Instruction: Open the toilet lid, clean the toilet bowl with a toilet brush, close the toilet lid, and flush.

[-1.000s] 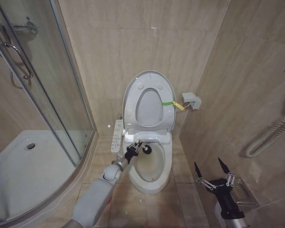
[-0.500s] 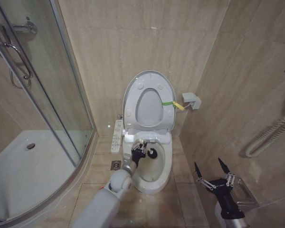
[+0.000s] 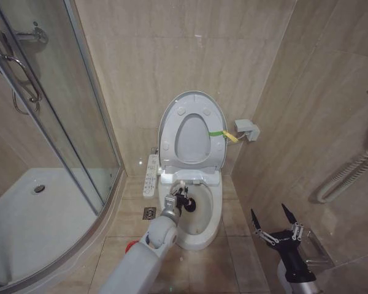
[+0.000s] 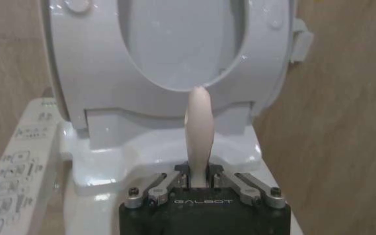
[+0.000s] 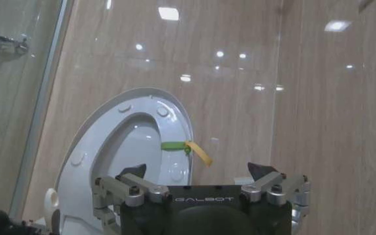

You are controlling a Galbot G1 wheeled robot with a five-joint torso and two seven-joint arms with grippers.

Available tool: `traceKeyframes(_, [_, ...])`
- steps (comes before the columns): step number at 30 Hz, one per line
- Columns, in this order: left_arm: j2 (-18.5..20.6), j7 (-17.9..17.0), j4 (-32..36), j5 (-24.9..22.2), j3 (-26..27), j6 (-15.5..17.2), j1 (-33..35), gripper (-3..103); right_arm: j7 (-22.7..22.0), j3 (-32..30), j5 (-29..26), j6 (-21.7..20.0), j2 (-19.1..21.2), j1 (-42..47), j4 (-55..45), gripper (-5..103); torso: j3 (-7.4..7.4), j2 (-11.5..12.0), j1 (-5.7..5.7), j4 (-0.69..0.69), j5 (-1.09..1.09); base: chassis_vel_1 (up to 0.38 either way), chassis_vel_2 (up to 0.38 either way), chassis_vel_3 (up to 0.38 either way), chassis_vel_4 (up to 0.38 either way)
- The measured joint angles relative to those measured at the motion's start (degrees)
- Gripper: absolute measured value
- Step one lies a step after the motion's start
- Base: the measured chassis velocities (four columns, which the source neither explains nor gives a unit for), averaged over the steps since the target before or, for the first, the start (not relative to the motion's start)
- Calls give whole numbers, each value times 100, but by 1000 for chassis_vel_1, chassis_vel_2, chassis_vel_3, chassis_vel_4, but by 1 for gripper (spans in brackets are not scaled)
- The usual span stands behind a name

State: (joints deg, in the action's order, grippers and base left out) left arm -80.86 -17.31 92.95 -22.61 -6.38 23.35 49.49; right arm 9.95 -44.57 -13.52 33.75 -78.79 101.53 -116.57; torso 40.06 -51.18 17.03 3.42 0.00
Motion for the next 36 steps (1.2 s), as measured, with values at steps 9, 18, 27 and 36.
traceKeyframes(9, [96, -223, 723, 137, 94, 424, 647, 18, 0, 0, 0, 0, 0, 0, 0, 100, 0, 1, 0, -1, 0, 0, 0, 0, 0])
traceKeyframes(18, [294, -223, 1445, 225, 293, 640, 1086, 18, 0, 0, 0, 0, 0, 0, 0, 100, 0, 1, 0, -1, 0, 0, 0, 0, 0])
traceKeyframes(27, [287, -314, 1909, 132, 211, 816, 1528, 18, 0, 0, 0, 0, 0, 0, 0, 100, 0, 1, 0, 0, 0, 0, 0, 0, 0])
traceKeyframes(36, [276, -188, 1675, 207, 192, 713, 1762, 18, 0, 0, 0, 0, 0, 0, 0, 100, 0, 1, 0, -1, 0, 0, 0, 0, 0])
